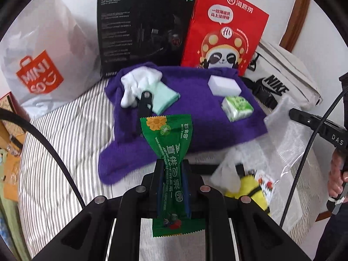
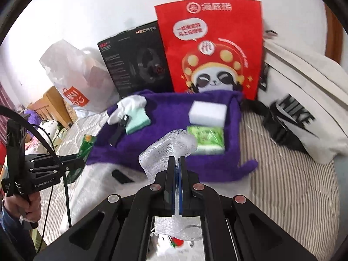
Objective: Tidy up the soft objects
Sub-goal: 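Carry the mesh bag with the right gripper onto the towel while the left carries the green packet there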
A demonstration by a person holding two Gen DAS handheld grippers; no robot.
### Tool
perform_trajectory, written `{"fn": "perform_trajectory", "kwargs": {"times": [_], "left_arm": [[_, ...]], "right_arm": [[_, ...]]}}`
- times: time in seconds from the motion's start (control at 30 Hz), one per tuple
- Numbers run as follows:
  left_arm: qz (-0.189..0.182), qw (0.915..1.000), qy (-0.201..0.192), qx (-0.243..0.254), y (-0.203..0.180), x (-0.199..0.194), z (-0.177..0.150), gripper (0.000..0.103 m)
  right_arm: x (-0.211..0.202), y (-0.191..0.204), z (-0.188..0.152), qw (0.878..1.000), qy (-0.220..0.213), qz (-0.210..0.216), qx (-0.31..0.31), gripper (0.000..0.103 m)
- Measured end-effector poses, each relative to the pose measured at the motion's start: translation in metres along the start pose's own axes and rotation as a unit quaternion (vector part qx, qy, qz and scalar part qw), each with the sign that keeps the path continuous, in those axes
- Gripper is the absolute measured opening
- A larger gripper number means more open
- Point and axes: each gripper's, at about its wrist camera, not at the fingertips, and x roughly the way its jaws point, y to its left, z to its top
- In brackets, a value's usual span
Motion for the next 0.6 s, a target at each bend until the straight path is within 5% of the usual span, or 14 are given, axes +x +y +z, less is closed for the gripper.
{"fn": "perform_trajectory", "kwargs": {"times": [0.6], "left_arm": [[-0.019,0.9996,-0.015,-0.014,0.026,0.056,0.069,0.015]], "right_arm": [[0.087,0.013,0.069,1.000,-0.001,0.013,-0.003,0.002]]}}
